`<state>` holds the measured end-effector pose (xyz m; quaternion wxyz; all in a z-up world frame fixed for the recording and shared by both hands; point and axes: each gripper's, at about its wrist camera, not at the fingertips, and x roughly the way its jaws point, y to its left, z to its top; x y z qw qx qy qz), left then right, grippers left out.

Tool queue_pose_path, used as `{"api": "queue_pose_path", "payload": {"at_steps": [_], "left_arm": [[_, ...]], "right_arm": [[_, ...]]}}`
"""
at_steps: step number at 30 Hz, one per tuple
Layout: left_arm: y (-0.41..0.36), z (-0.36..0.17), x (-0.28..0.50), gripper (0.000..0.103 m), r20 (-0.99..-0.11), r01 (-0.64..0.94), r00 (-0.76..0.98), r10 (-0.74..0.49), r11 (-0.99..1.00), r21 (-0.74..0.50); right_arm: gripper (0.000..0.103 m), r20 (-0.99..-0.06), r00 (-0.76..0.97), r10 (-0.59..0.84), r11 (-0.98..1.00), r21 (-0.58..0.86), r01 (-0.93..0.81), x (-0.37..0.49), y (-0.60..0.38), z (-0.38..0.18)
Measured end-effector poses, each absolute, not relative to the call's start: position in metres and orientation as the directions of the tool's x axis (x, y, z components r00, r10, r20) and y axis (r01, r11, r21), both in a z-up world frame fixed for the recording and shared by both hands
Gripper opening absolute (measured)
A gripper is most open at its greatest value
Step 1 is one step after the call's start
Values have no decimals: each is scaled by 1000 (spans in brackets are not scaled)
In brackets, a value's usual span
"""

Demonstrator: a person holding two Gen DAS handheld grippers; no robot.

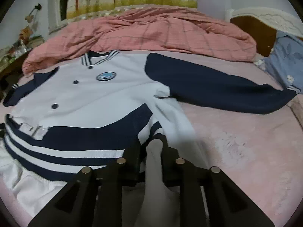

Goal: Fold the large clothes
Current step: 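Lift the hem with both tools and fold it up toward the collar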

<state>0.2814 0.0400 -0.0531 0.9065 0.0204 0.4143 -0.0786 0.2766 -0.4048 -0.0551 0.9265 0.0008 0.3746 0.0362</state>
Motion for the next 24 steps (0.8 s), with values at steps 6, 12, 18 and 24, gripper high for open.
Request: {"api": "queue_pose_path", "payload": {"at_steps": [6,12,18,24], "left_arm": [[31,-14,236,12,-542,64,841,12,990,122],[43,-41,282,13,-655,21,754,42,996,87],[40,-61,291,17,-719,17,693,50,996,86],[48,-62,287,58,-713,-50,694,99,995,90]], "right_arm": [[15,-597,801,46,999,20,-43,257,-398,-30],[15,-613,790,-19,1000,3,26,277,-388,-27],[18,-722,691,-28,998,14,55,302,-394,-59],[63,-729,683,-43,989,68,134,296,-414,-64]]}}
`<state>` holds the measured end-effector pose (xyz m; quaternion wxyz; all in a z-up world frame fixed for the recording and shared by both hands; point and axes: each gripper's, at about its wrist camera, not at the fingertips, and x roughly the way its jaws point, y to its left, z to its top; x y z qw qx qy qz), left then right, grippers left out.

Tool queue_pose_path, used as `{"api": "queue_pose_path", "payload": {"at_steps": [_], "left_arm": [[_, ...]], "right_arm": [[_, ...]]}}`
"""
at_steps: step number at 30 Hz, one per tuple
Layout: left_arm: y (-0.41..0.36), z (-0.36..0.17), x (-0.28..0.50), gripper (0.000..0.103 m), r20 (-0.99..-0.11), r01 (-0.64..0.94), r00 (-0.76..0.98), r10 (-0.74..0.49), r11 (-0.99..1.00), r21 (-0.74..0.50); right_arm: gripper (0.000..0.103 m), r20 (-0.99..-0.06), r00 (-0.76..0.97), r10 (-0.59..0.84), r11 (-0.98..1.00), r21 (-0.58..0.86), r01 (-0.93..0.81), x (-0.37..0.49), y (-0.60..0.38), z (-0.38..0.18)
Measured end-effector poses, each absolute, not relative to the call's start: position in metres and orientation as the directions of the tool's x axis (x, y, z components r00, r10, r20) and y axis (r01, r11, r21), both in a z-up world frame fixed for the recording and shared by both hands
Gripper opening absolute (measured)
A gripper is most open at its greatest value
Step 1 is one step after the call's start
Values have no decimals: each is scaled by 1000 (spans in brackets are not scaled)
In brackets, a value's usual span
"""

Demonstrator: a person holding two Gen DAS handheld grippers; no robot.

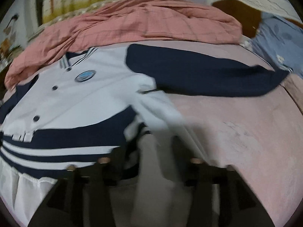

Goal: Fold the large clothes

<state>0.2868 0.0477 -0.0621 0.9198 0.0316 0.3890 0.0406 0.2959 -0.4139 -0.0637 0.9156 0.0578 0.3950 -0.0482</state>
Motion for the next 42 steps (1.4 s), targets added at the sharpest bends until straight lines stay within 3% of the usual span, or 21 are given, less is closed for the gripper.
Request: {"api": "queue_pose_path", "payload": {"at_steps": [1,2,6,9,14,16,19,21,24,26,32,33,35,37,39,42], "left_arm": [[52,-60,283,78,-705,-102,694,146,989,105],[57,-58,280,81,-698,-128,699,156,987,93],[66,-37,256,80,-658,-98,747,96,995,34],[57,-15,222,84,-565,-66,817,117,992,110],[50,0,175,91,-508,-6,861,39,998,66],[45,-2,160,92,-494,4,869,39,996,85],[40,-9,147,96,-492,-6,868,60,994,112],[40,-14,147,96,-503,-17,861,68,994,106],[38,-22,158,98,-515,-83,843,158,983,165],[44,-27,172,98,-539,-134,814,215,974,185],[87,-34,202,98,-612,-188,787,84,976,-107],[92,-36,207,97,-614,-213,784,88,968,-134],[92,-40,213,92,-622,-212,779,84,968,-135],[84,-47,223,82,-667,-219,735,120,974,-65],[78,-58,231,74,-722,-235,671,168,972,7],[83,-67,227,70,-750,-237,643,156,972,0]], "right_arm": [[65,-730,683,-30,986,89,138,294,-418,-64],[66,-728,685,-24,985,101,142,292,-420,-64],[73,-691,717,-88,986,40,159,264,-414,-46],[90,-597,796,-100,994,-33,100,227,-400,-21],[94,-488,864,-124,988,-146,59,171,-377,2],[103,-498,863,-83,992,-128,22,157,-371,4],[103,-549,831,90,995,81,-54,143,-378,3],[103,-541,832,124,985,171,-35,136,-383,0],[103,-532,845,58,992,123,9,136,-383,0],[103,-581,814,8,996,78,45,148,-386,-1],[103,-635,773,2,963,210,170,178,-424,-6],[102,-638,770,-11,960,208,186,184,-428,-9],[89,-655,754,-51,959,179,221,197,-434,-18],[60,-696,716,-51,963,157,221,211,-436,-32],[49,-728,685,-9,961,182,207,219,-441,-46],[37,-731,682,-13,970,155,186,216,-440,-57]]}}
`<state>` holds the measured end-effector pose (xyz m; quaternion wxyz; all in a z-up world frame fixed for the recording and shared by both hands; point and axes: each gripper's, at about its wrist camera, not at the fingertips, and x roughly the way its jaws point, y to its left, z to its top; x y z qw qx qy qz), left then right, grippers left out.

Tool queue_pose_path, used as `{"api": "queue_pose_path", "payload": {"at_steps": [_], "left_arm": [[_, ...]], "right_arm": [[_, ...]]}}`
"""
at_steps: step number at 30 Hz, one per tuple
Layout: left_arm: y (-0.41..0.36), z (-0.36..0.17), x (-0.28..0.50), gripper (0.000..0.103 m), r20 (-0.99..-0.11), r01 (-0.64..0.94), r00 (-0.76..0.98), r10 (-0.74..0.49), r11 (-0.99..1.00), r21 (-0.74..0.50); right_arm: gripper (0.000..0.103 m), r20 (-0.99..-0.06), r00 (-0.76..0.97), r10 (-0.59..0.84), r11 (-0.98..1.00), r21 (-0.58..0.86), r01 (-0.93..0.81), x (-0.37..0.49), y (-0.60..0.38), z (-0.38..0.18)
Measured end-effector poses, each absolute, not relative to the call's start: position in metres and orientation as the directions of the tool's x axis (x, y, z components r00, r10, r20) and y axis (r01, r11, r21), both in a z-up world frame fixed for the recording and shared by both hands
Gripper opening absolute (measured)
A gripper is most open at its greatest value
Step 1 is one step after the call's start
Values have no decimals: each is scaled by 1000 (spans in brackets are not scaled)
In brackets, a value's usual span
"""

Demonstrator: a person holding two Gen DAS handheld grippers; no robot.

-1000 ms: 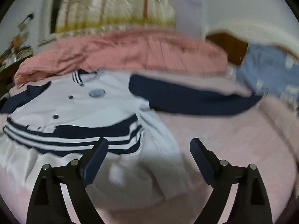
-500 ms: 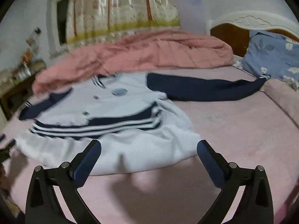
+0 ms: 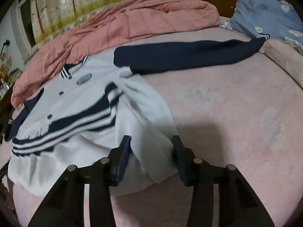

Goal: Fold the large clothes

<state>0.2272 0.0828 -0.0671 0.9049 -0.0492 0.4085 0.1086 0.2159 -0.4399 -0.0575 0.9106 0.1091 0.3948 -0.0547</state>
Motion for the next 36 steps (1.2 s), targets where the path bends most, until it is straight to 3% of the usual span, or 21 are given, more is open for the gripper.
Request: {"api": "queue_pose_path", "payload": {"at_steps": [3,4,12,16,20,21,22,24,27,28,30,33,36], "left_arm": [[84,-70,215,67,-746,-235,639,186,971,41],[84,-71,210,67,-742,-236,641,199,970,57],[87,-71,186,67,-723,-238,655,220,968,79],[84,-64,169,64,-671,-184,718,186,980,74],[64,-43,144,66,-552,-65,823,135,987,144],[56,-37,139,70,-529,-24,841,110,986,167],[48,-34,136,74,-522,8,848,94,982,189],[29,-28,136,77,-540,101,840,46,965,240],[2,-29,143,87,-601,245,799,-28,928,282],[-5,-32,148,87,-631,280,775,-37,915,290],[-14,-40,157,87,-675,314,738,-16,893,323],[-22,-52,167,88,-670,289,736,97,850,441],[-17,-61,178,90,-695,291,711,109,854,432]], "right_arm": [[15,-720,693,-32,974,132,182,200,-440,-60],[12,-716,698,-30,974,135,181,195,-441,-61],[10,-702,704,-105,987,13,160,173,-428,-62],[11,-685,717,-125,989,-29,145,163,-424,-57],[28,-653,743,-147,989,-107,101,148,-412,-39],[39,-636,763,-120,993,-95,77,142,-409,-30],[58,-621,778,-94,995,-81,55,136,-406,-23],[77,-578,815,-44,998,-60,12,124,-399,-8],[80,-569,820,58,989,-77,-123,116,-378,6],[86,-583,808,84,983,-87,-164,117,-372,7],[87,-635,764,117,957,-134,-257,122,-355,1],[87,-677,735,-32,892,-351,-285,129,-324,-17],[87,-679,723,-125,850,-449,-274,132,-313,-31]]}}
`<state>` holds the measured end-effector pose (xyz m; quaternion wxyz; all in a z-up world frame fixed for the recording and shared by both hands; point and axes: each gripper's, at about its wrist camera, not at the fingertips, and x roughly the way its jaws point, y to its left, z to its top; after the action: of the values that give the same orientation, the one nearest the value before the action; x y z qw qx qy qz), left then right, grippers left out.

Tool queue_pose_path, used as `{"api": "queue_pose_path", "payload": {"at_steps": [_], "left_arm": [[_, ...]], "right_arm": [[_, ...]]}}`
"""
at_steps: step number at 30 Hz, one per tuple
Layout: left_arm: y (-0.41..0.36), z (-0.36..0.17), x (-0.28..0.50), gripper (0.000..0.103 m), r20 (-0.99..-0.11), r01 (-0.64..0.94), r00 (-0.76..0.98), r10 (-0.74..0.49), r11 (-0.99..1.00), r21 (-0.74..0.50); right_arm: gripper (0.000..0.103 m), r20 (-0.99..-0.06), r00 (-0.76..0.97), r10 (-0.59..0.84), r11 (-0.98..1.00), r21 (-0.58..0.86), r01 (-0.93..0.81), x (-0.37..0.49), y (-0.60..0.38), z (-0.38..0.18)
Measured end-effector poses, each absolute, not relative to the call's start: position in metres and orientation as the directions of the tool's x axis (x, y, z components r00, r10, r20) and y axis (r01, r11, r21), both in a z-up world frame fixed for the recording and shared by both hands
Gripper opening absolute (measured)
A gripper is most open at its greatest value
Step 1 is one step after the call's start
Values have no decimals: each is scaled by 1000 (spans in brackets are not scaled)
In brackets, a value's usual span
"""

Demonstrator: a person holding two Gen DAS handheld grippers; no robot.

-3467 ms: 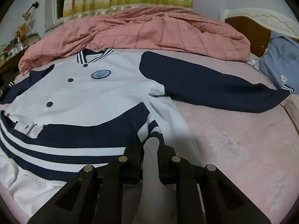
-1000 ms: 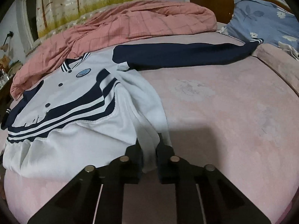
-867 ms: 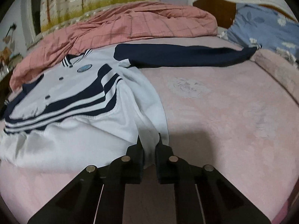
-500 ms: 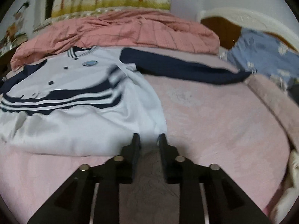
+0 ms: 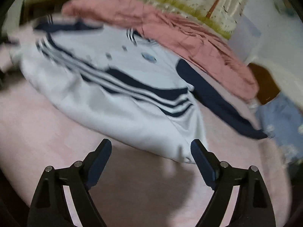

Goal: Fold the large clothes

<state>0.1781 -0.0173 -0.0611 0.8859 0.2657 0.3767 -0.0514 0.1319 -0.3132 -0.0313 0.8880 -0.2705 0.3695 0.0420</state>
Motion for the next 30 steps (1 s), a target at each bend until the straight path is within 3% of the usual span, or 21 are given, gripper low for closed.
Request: {"api": "queue_pose_path", "payload": {"at_steps": [6,8,9,10,15,20,24,30], "left_arm": [[-5,-70,192,89,-634,214,762,130,874,436],[0,-68,196,67,-628,196,769,119,892,408],[3,-66,196,42,-632,199,768,99,902,383],[3,-65,194,28,-631,201,771,86,907,370],[3,-46,185,22,-616,190,785,66,921,340],[19,-7,221,23,-699,211,715,-21,959,187],[33,6,274,24,-786,213,603,-134,977,-2],[37,3,339,25,-803,167,586,-110,986,-13]], "right_arm": [[87,-677,710,-193,845,-482,-231,162,-318,-57],[87,-668,722,-180,869,-452,-201,172,-328,-60],[70,-668,726,-161,888,-420,-189,176,-334,-60],[45,-685,718,-124,905,-375,-201,182,-340,-61],[29,-671,741,-26,940,-269,-210,180,-349,-45],[28,-708,703,71,971,-114,-212,204,-363,-7],[28,-723,686,84,974,-84,-209,248,-361,16],[28,-733,679,41,972,-129,-198,317,-346,24]]}}
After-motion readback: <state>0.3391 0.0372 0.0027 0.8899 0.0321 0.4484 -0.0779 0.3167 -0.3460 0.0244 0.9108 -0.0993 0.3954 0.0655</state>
